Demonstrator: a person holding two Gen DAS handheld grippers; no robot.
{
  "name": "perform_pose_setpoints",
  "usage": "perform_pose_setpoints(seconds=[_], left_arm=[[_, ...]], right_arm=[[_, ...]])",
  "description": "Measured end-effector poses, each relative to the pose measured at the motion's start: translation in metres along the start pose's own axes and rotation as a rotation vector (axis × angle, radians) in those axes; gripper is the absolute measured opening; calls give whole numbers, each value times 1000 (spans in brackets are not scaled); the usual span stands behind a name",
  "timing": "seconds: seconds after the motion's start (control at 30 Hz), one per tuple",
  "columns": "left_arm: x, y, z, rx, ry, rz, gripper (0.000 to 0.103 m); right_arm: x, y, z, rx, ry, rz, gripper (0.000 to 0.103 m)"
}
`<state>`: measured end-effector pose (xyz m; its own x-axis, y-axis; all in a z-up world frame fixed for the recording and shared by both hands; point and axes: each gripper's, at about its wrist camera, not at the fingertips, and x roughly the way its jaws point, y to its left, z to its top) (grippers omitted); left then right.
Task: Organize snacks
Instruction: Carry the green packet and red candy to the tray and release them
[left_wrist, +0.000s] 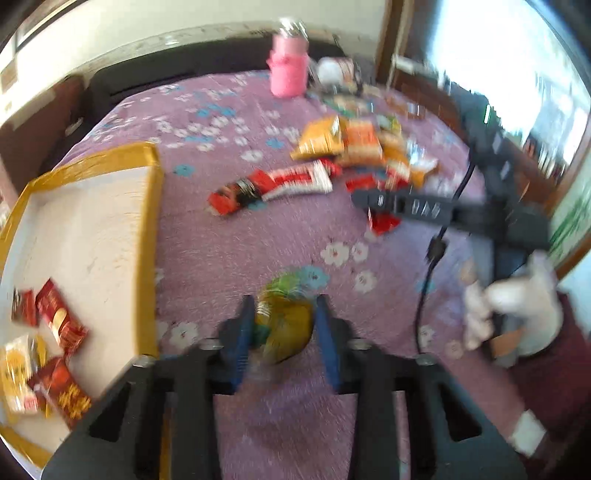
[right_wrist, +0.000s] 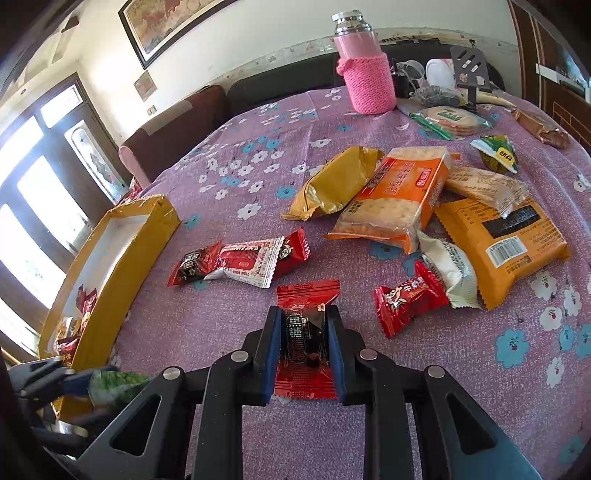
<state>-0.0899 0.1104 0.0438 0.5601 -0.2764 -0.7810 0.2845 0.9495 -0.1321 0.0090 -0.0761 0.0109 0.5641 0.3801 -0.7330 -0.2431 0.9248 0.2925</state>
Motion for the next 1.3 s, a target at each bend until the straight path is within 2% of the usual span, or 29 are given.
perform_pose_setpoints(seconds=[0.1,0.2,0.3,0.43,0.57,0.67,0.87,1.03,1.13,1.23,1.3], left_arm=[[-34,21,-3,-80,-67,-38,25],[-65,52,-2,-147,-124,-58,25],[-94,89,5,-204,-178,-26,25],[-113,133,18,-248,-218,67,25],[-103,183,35,-315,-198,103,25],[-82,212,40,-365,-168,101,25],[-33,249,38,-459,-89,87,25],[-19,263,33,-515,-44,72,25],[-18,271,31,-553,-41,66,25],[-20,276,29,-581,-44,37,28],[-25,277,27,-599,-47,32,28]], right_arm=[[-5,-2,0,22,0,-3,24],[-20,4,-1,39,-6,32,24],[-45,24,8,29,-36,91,24],[-65,73,31,-34,-42,184,24],[-56,130,50,-102,13,268,23],[-31,183,53,-164,84,314,23],[47,247,39,-232,237,289,23],[95,267,25,-249,314,246,23],[107,269,22,-252,334,240,24],[108,273,23,-245,327,246,27],[104,272,26,-227,313,261,35]])
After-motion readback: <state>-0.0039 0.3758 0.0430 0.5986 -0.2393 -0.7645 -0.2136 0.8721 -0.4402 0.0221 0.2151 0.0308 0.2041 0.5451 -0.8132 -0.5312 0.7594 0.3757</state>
